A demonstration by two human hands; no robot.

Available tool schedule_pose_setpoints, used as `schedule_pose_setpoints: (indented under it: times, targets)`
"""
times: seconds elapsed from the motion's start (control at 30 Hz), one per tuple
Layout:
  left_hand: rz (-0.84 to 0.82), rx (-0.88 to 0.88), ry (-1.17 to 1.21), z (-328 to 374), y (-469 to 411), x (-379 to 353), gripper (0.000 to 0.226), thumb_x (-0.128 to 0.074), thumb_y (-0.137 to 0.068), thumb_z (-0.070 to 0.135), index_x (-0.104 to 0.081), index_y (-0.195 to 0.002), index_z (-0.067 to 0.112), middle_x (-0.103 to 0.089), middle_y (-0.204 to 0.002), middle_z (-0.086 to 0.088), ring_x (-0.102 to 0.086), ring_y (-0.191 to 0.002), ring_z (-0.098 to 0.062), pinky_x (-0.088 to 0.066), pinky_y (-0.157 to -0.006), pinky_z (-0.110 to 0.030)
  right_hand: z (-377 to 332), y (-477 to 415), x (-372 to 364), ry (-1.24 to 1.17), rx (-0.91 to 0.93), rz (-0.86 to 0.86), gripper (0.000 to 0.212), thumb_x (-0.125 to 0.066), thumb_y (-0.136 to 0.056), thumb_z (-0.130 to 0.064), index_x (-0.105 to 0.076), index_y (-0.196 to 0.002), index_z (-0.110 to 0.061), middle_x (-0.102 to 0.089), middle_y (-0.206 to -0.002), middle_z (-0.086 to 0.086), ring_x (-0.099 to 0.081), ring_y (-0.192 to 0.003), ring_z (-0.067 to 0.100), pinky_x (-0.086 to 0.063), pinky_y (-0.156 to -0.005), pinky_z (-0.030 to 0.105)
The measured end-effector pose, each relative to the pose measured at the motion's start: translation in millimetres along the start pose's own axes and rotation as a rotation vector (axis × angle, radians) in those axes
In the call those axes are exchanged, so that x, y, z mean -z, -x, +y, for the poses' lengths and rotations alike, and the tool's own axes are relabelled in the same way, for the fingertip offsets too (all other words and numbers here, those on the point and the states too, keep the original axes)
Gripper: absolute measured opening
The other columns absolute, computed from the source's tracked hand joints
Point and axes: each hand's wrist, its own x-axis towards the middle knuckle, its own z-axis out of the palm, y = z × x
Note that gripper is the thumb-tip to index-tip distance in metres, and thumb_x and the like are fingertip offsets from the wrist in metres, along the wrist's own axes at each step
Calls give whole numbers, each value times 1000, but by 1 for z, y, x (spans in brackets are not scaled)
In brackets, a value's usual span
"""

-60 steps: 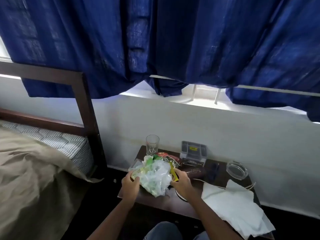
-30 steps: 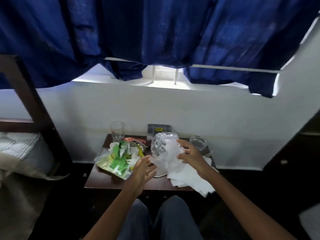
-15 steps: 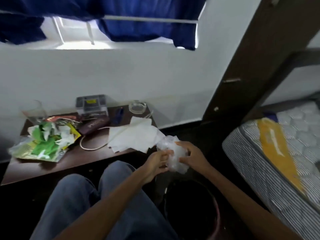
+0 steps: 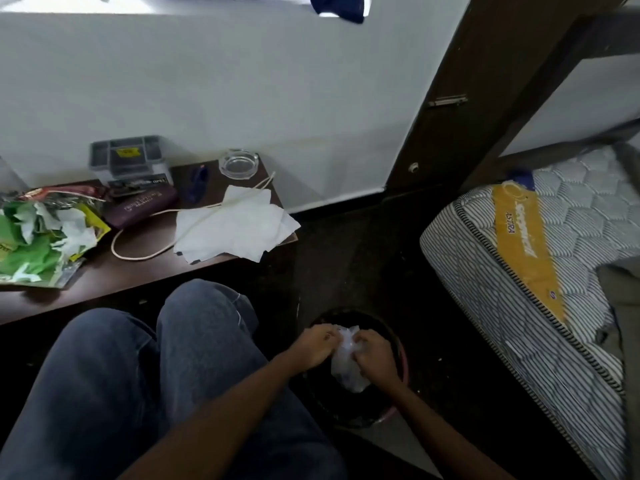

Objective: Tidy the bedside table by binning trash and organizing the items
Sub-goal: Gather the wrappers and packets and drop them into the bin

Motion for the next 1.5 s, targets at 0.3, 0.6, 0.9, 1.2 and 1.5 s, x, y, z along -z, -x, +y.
schedule_pose_setpoints:
  times: [0.3, 0.6, 0.9, 1.2, 1.5]
  targets:
    - [378, 44, 24, -22, -19, 33, 35, -45, -88, 4, -60, -67, 28, -69, -82, -3, -66, -88, -25, -53, -86, -39, 34, -33, -11, 423, -50, -291, 54, -59, -83, -19, -46, -135, -20, -45, -136, 10, -48, -122, 28, -44, -98, 35]
    - [344, 3, -6, -19, -17, 29, 36, -43, -90, 4, -58, -67, 28, -66, -83, -1, -65, -88, -22, -53, -83, -37, 33, -50, -8, 167, -119, -320, 52, -70, -74, -10, -56, -124, -8, -55, -119, 6, -53, -114, 24, -46, -86, 23]
    - [387, -107, 177, 15, -12, 61, 27, -43, -93, 2, -60, -75, 13, -64, -77, -1, -59, -69, -12, -51, -68, -24, -63, -61, 32, -384, -207, -311, 13, -60, -84, -3, -59, -91, -15, -63, -79, 2, -57, -63, 11, -45, -53, 20]
    - [555, -220, 277, 38, 46, 177, 25, -39, -92, 0, -63, -97, 3, -67, -96, -11, -59, -71, -7, -44, -51, -5, -231, -76, 33, -573, 110, -384, 16, -62, -84, -4, -64, -100, -6, -69, -94, 12, -65, -80, 21, -53, -69, 28]
    - [776, -183, 400, -12, 118, 288, 31, -37, -88, -5, -57, -75, 13, -61, -70, -1, -60, -54, -3, -39, -44, -7, -378, -70, -59, -463, 276, -590, 15, -55, -82, 5, -62, -89, -7, -61, -77, 10, -59, -65, 17, -49, -61, 28]
